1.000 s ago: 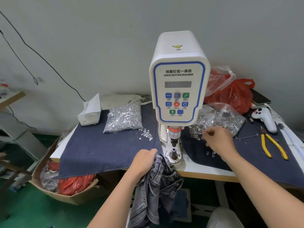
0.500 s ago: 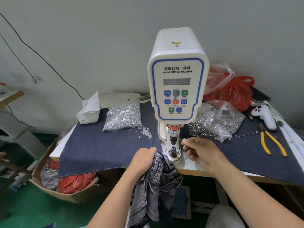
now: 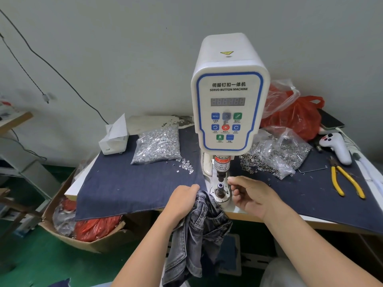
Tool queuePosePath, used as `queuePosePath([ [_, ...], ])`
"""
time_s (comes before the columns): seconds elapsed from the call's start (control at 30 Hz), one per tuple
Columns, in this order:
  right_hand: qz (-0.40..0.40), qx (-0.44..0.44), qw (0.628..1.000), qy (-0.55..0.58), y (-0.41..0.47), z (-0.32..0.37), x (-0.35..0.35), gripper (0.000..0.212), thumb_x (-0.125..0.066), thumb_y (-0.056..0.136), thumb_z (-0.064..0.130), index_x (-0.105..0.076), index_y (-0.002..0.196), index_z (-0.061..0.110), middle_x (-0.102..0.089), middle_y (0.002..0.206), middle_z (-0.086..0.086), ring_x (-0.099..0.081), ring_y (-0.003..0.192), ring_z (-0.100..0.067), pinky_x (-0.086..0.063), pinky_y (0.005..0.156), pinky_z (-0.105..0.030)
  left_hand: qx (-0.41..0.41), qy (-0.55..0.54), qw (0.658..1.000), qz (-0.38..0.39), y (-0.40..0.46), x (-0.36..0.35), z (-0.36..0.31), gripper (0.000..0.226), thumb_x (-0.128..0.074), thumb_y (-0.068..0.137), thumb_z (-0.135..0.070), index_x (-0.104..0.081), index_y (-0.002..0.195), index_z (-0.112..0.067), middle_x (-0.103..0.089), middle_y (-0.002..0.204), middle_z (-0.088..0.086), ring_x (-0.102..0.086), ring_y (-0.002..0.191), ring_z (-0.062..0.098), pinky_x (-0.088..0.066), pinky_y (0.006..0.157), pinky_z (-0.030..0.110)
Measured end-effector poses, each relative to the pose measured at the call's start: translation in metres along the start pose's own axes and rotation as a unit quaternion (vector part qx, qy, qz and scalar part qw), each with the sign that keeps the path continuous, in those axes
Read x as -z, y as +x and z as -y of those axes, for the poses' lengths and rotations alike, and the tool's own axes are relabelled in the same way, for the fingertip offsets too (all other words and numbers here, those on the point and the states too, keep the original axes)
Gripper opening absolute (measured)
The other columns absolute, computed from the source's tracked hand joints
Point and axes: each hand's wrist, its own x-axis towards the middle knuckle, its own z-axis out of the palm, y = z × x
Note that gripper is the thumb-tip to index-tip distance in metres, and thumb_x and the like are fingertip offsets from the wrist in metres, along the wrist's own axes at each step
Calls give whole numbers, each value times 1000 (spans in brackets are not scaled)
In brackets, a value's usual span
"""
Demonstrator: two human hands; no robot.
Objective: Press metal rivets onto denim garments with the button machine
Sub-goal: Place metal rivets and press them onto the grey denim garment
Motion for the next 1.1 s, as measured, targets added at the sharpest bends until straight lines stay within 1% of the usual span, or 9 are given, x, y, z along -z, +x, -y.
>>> queuePosePath([
  [0.1, -5, -4, 1000, 11, 0, -1, -2, 11, -74, 87, 1, -65, 80, 5, -56, 59, -5, -49, 45, -7, -38, 39, -17, 1, 2, 1000, 1, 1, 0, 0, 43, -47, 102, -33, -21, 69, -22, -21, 52, -8, -22, 63, 17, -20, 62, 38],
  [0.27, -7, -6, 1000, 18, -1, -2, -4, 9, -76, 86, 4, -67, 84, 5, -59, 61, -4, -52, 47, -7, -41, 40, -17, -2, 0, 1000, 4, 1, -1, 0, 43, -47, 101, -33, -20, 69, -22, -20, 53, -8, -18, 52, 11, -18, 62, 38],
  [0.4, -4, -6, 1000, 9, -5, -3, -7, 10, -76, 87, 5, -67, 83, 5, -57, 60, -4, -50, 45, -7, -41, 40, -16, -2, 1, 1000, 3, 2, -1, 1, 45, -48, 101, -35, -21, 68, -22, -21, 54, -7, -20, 57, 14, -19, 63, 37],
  [0.5, 1, -13, 1000, 14, -10, -4, -10, 13, -77, 85, 4, -66, 79, 7, -56, 61, -5, -50, 47, -8, -41, 40, -16, -2, 0, 1000, 4, 1, -1, 2, 46, -48, 102, -35, -21, 66, -23, -21, 53, -8, -19, 51, 12, -19, 62, 37],
  [0.6, 8, -27, 999, 20, -14, -5, -13, 9, -76, 86, 6, -69, 81, 4, -61, 64, -6, -53, 49, -8, -43, 41, -15, -2, -1, 1000, 3, 1, -1, 1, 45, -48, 101, -35, -22, 67, -23, -21, 53, -8, -19, 48, 10, -19, 62, 37],
  [0.73, 0, -27, 1000, 11, -16, -4, -16, 10, -75, 89, 7, -72, 86, -2, -66, 66, -9, -54, 48, -9, -44, 41, -16, -1, -7, 1000, 2, 0, -1, 1, 44, -48, 101, -36, -22, 68, -23, -21, 55, -8, -19, 50, 11, -19, 62, 37],
  [0.9, -10, -21, 999, 33, -19, -4, -19, 9, -73, 90, 5, -70, 87, -3, -69, 65, -11, -59, 46, -10, -46, 40, -17, 0, -11, 1000, 3, 0, -1, 2, 42, -47, 101, -35, -22, 69, -22, -22, 54, -9, -23, 60, 14, -20, 63, 37],
  [1.0, -9, -8, 1000, 29, -20, -4, -21, 10, -72, 92, 5, -70, 92, -4, -70, 67, -12, -61, 47, -10, -49, 41, -18, 1, -10, 1000, 6, 0, -1, 2, 45, -47, 101, -34, -21, 66, -23, -22, 52, -9, -20, 50, 10, -20, 62, 37],
  [1.1, -8, 5, 1000, 27, -22, -6, -22, 13, -71, 93, 6, -70, 95, -6, -71, 69, -13, -64, 50, -12, -51, 43, -20, 3, -6, 1000, 5, 0, -1, 1, 49, -47, 101, -35, -22, 61, -25, -23, 52, -9, -21, 48, 10, -21, 62, 38],
])
